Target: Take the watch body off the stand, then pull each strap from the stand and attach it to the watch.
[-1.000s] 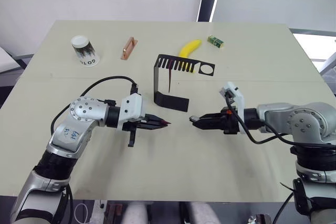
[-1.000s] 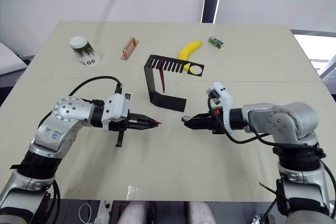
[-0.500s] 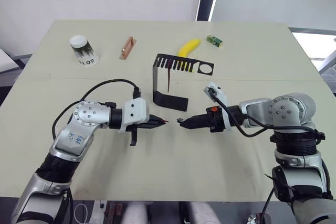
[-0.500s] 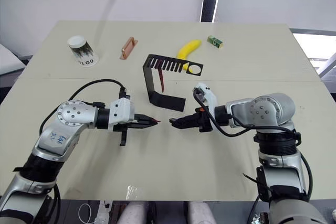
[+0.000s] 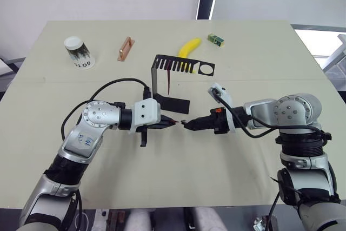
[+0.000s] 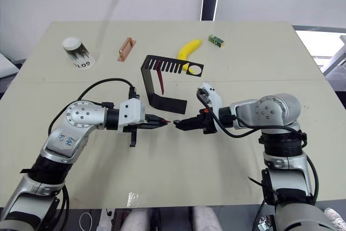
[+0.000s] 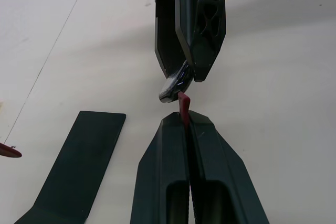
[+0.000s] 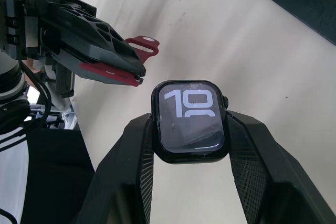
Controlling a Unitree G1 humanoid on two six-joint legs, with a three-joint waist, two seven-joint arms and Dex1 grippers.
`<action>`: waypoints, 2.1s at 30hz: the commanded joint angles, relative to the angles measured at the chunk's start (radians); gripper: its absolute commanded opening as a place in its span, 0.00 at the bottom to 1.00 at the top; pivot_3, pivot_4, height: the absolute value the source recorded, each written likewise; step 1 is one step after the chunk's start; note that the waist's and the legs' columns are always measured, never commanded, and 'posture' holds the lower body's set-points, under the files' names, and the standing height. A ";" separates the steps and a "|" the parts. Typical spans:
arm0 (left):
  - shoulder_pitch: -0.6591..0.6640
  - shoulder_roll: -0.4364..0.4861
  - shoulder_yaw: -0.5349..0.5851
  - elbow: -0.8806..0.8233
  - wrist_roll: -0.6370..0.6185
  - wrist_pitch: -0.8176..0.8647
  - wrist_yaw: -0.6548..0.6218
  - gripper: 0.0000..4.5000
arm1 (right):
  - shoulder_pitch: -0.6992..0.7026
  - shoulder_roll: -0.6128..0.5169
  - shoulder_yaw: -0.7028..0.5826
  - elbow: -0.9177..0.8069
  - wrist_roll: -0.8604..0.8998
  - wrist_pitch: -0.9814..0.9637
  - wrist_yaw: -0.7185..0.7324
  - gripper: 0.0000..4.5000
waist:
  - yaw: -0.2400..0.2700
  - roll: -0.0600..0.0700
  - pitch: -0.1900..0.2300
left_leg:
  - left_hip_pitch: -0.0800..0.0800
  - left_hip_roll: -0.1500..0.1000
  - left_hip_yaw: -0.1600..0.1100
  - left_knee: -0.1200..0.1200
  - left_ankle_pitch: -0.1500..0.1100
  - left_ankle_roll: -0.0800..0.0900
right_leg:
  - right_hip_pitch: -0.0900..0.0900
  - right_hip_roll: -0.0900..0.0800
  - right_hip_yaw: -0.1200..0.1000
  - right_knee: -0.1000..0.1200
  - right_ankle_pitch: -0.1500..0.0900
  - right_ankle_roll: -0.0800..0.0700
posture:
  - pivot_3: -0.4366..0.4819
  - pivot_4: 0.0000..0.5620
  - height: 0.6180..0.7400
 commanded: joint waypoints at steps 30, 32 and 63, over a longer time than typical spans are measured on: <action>-0.004 -0.022 -0.003 -0.008 0.022 -0.011 0.006 0.00 | -0.023 -0.018 -0.027 0.002 0.097 0.005 -0.071 0.34 | 0.001 0.000 0.000 | 0.000 0.000 0.000 0.000 0.000 0.000 | 0.000 0.000 0.000 0.000 0.000 0.000 | 0.48 0.27 1.00; -0.008 -0.022 -0.002 0.001 0.025 -0.017 0.006 0.00 | -0.025 -0.018 -0.026 0.006 0.097 0.005 -0.071 0.34 | 0.001 0.000 0.000 | 0.000 0.000 0.000 0.000 0.000 0.000 | 0.000 0.000 0.000 0.000 0.000 0.000 | 0.48 0.27 1.00; -0.027 -0.065 -0.014 0.005 0.034 -0.020 0.006 0.00 | -0.021 -0.020 -0.034 0.003 0.145 0.005 -0.102 0.34 | 0.001 0.000 0.000 | 0.000 0.000 0.000 0.000 0.000 0.000 | 0.000 0.000 0.000 0.000 0.000 0.000 | 0.48 0.27 1.00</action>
